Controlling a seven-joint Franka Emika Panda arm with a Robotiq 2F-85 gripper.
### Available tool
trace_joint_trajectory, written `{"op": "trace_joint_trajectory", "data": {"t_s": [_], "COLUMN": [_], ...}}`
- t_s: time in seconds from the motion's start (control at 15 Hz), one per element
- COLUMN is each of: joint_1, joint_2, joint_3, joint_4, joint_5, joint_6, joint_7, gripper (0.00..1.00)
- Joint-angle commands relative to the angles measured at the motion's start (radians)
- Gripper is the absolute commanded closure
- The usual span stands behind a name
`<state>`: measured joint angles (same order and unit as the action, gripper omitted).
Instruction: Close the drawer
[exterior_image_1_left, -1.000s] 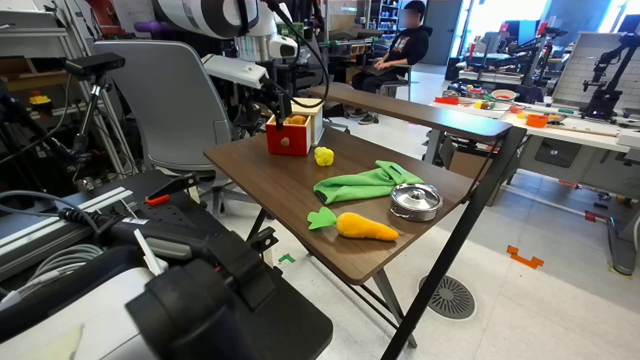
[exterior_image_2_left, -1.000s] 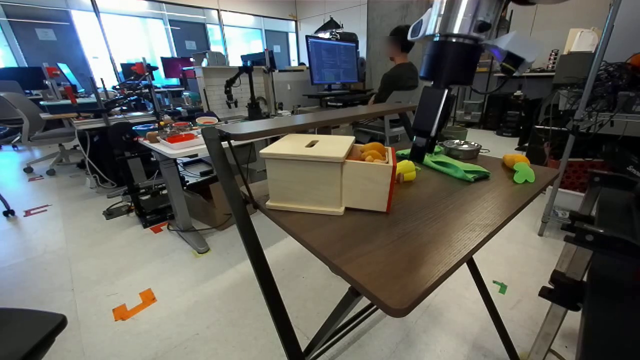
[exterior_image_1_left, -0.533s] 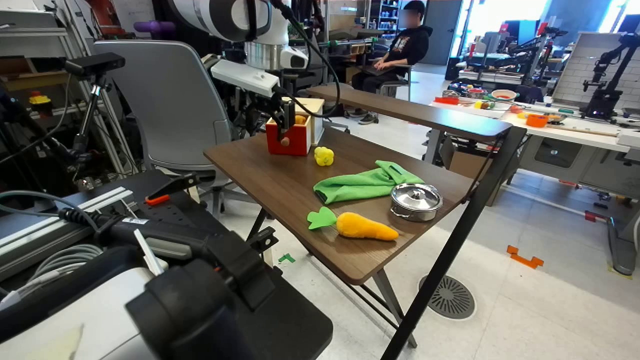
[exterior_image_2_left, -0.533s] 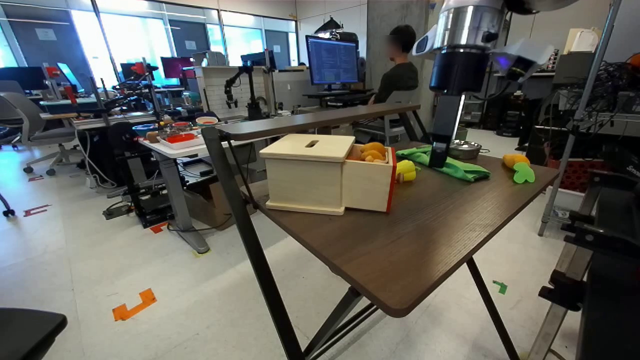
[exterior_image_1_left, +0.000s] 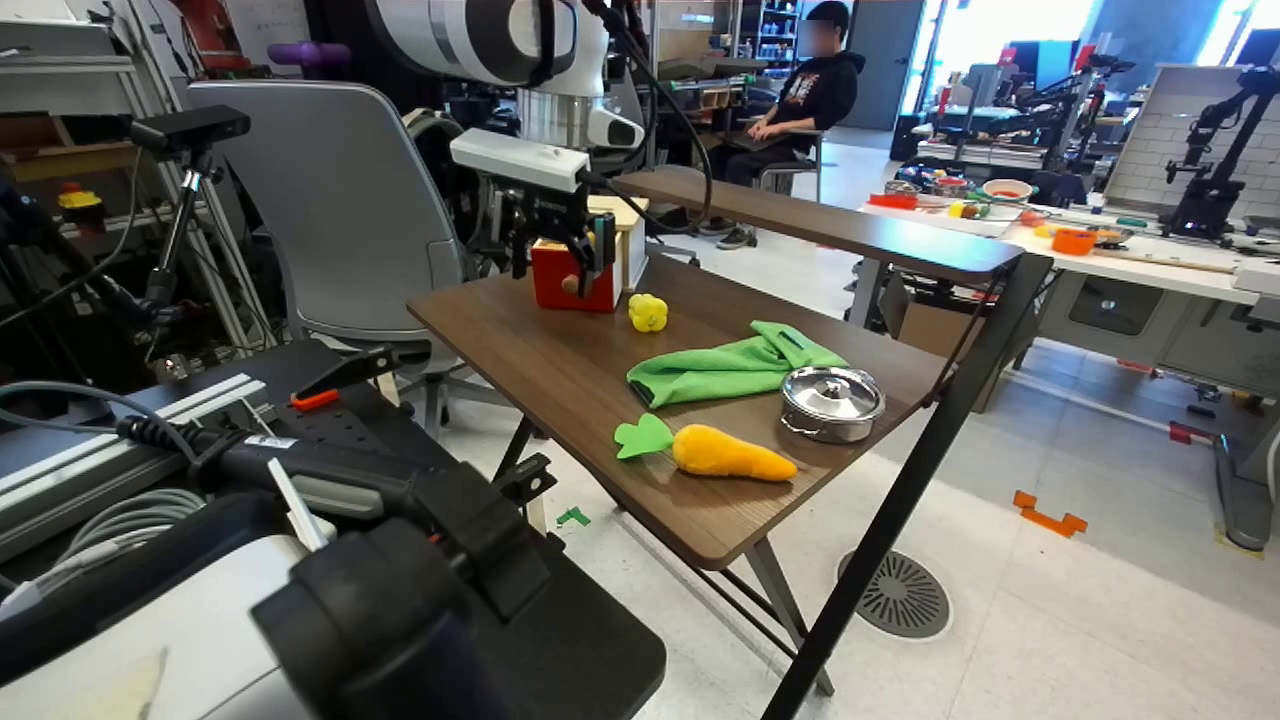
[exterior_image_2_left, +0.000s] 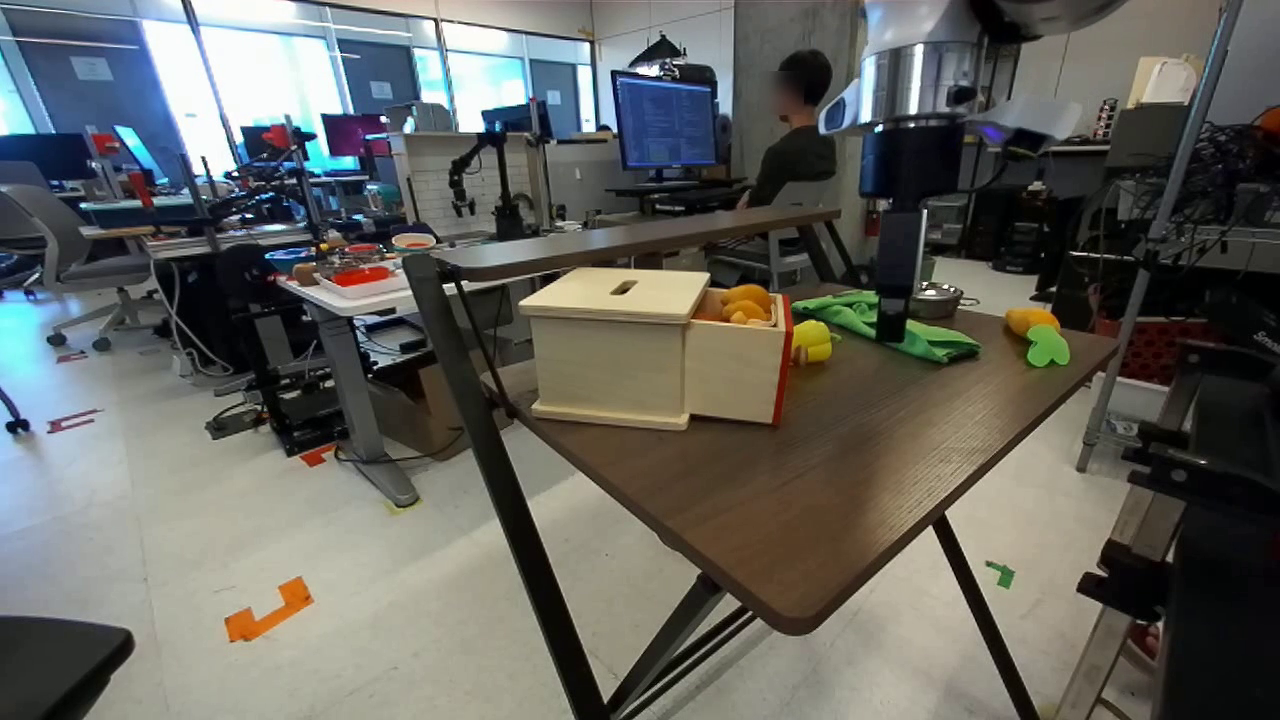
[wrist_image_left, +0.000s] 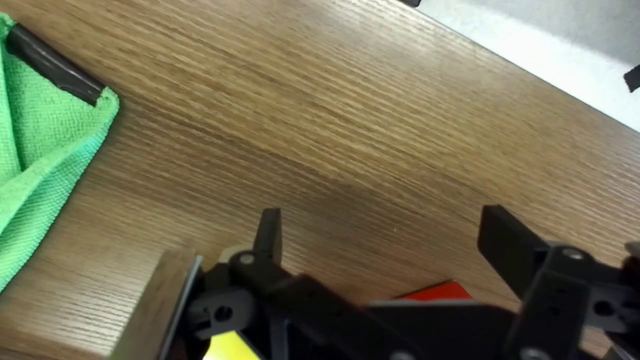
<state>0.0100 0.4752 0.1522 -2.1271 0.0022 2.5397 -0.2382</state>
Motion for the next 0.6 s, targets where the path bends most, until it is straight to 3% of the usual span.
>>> {"op": "trace_joint_trajectory", "data": {"t_s": [0.0, 0.53], "joint_1": [0.069, 0.16], "joint_2": [0.061, 0.102], "joint_3": [-0.051, -0.103], "joint_4": [0.069, 0.109], "joint_5": [-0.082, -0.205], "joint_6": [-0.038, 0.007], "joint_7": [0.067, 0.155], "gripper": [0.0, 0.0]}}
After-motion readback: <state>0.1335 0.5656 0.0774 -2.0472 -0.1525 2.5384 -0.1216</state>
